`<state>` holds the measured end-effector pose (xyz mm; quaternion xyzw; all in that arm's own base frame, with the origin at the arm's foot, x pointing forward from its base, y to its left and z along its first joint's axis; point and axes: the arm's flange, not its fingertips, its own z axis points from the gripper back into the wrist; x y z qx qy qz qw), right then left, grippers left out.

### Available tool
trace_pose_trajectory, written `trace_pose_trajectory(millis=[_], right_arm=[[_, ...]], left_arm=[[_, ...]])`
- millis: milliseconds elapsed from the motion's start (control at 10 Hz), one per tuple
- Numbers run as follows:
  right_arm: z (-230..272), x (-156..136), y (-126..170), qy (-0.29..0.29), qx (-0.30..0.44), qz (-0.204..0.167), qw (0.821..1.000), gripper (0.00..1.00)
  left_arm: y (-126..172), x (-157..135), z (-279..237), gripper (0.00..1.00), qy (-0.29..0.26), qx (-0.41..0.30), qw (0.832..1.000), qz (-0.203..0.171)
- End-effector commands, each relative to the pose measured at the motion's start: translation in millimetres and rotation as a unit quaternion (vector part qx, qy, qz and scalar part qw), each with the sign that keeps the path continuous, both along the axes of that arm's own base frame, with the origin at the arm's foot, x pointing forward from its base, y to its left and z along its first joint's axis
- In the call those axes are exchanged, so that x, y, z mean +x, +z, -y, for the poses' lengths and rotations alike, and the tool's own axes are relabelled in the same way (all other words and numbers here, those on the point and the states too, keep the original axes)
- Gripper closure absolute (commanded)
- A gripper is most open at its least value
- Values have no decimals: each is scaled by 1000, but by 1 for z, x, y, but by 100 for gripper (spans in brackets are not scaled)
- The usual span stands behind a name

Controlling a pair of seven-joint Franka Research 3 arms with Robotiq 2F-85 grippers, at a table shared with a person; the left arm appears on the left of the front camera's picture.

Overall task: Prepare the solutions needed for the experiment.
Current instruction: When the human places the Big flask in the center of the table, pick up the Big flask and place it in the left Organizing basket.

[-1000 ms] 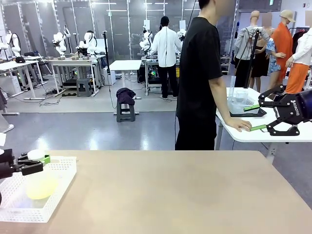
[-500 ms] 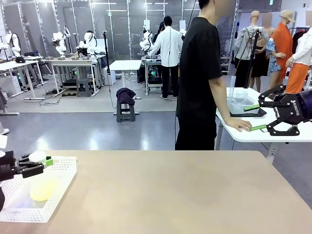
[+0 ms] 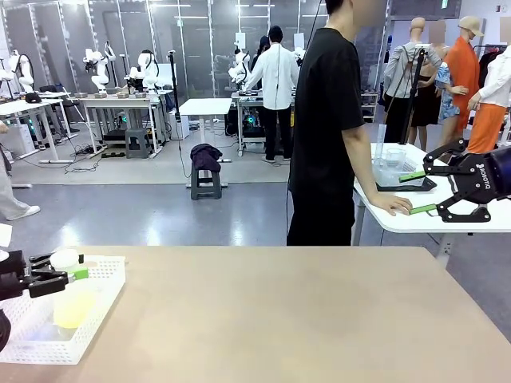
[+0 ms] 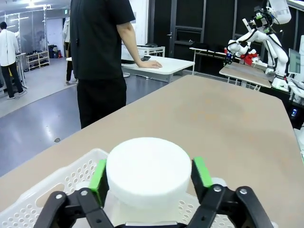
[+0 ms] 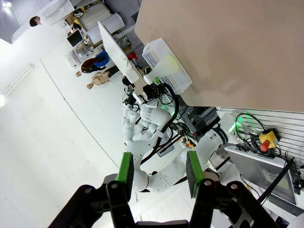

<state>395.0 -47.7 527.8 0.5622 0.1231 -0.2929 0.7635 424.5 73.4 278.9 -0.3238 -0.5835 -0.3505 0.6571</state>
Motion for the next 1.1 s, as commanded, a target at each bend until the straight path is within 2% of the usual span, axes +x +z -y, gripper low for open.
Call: trace_pose_trajectory(millis=[0, 400, 600, 800, 1000], right_arm=[[0, 0, 2, 1, 6, 4, 1000, 43], [0, 0, 2, 1, 6, 4, 1000, 43], [0, 0, 2, 1, 6, 4, 1000, 43], [0, 0, 2, 1, 6, 4, 1000, 43], [0, 0, 2, 1, 6, 4, 1000, 43]], left_arm=[[0, -17, 0, 0, 13, 11, 1000, 10], [18, -47, -17, 0, 37, 31, 999, 17], [40, -61, -24, 0, 44, 26, 998, 37], [64, -70, -31, 0, 59, 36, 997, 30], [92, -77, -35, 0, 69, 40, 996, 48]])
